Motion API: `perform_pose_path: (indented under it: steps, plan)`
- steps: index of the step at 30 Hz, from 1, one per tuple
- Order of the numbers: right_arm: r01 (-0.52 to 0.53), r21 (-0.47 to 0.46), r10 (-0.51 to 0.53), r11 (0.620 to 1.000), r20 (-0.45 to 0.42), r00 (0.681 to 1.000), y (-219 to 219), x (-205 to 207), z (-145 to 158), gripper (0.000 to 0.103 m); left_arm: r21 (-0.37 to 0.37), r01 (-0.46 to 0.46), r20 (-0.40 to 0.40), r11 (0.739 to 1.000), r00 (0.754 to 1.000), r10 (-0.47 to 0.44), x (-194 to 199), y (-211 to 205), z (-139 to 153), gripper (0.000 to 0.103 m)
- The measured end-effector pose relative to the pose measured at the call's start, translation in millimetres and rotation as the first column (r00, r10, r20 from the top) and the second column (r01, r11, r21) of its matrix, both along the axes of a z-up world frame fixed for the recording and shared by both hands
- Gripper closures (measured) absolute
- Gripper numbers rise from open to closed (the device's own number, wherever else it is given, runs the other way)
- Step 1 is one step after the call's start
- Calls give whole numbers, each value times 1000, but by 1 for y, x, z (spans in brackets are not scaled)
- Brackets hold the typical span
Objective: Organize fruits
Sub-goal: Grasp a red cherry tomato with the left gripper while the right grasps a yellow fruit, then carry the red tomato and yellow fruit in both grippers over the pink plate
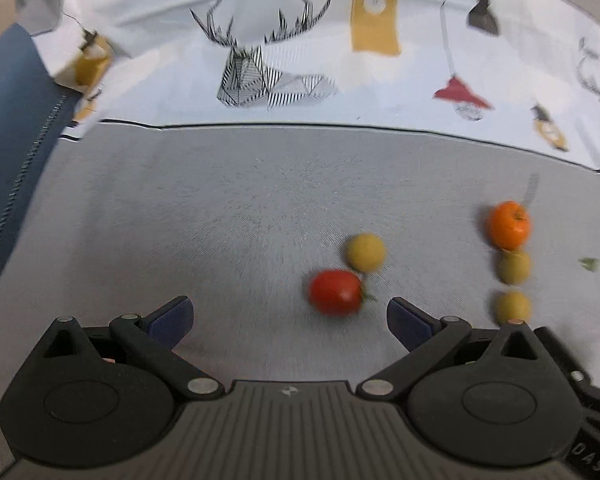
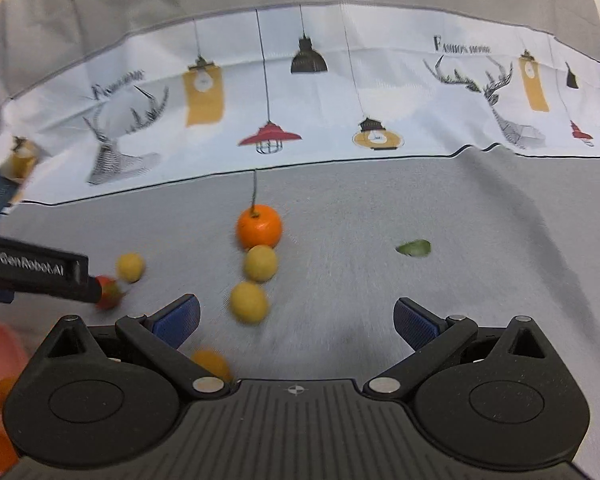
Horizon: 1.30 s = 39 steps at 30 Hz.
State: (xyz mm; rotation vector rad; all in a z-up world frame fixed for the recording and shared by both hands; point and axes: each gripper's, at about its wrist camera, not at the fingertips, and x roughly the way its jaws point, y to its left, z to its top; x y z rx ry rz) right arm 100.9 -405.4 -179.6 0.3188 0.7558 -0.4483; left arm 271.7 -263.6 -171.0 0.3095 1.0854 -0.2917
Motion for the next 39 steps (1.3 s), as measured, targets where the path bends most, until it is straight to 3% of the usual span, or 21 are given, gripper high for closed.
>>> perform_pose_path:
  steps: [4, 7, 9, 16, 17, 18, 19, 20, 21, 22, 26, 39]
  plan:
    - [-26, 10, 27, 1000, -23, 999, -6, 26, -19, 1, 24, -11, -34, 1000, 999, 11, 18, -5, -23, 0]
    - [-68, 8, 68, 998, -94, 993, -3, 42, -40, 1, 23, -7, -40, 1000, 999, 8, 24, -4, -34, 0]
    - [-97, -86, 90, 992, -78, 993, 7, 43, -44, 1, 14, -14, -27, 1000, 1000, 15, 24, -2, -34, 0]
    - [-78, -69, 73, 995, -70, 995, 6, 43, -43, 1, 13, -15, -21, 1000, 1000, 15, 27, -3, -33, 0]
    - [-75, -64, 70, 995, -74, 995, 6, 42, -42, 7, 15, -13, -25, 1000, 1000, 14, 26, -3, -32, 2]
    - [-74, -63, 70, 995, -67, 995, 7, 41, -40, 23, 13, -4, -20, 1000, 1000, 4, 23, -4, -29, 12]
    - [-78, -73, 73, 994, -56, 996, 7, 38, -38, 35, 6, 18, -8, 1000, 1000, -17, 17, -6, -24, 32]
    - [-90, -82, 86, 993, -48, 995, 9, 35, -35, 58, 7, 47, 0, 999, 999, -47, 13, -8, -20, 43]
    - [-100, -84, 97, 991, -45, 994, 10, 34, -33, 77, 14, 68, -3, 998, 998, -68, 9, -11, -18, 62]
    - [-103, -77, 100, 992, -44, 994, 9, 33, -31, 76, 15, 80, -11, 997, 997, -79, 7, -12, -17, 67]
    - [-81, -26, 80, 996, -40, 996, 3, 26, -22, 76, -15, 72, -41, 997, 997, -72, -2, -8, -7, 67]
    - [-65, -49, 67, 997, 36, 997, 22, -33, 44, 76, -43, 65, 60, 997, 996, -63, -65, 31, 72, 67]
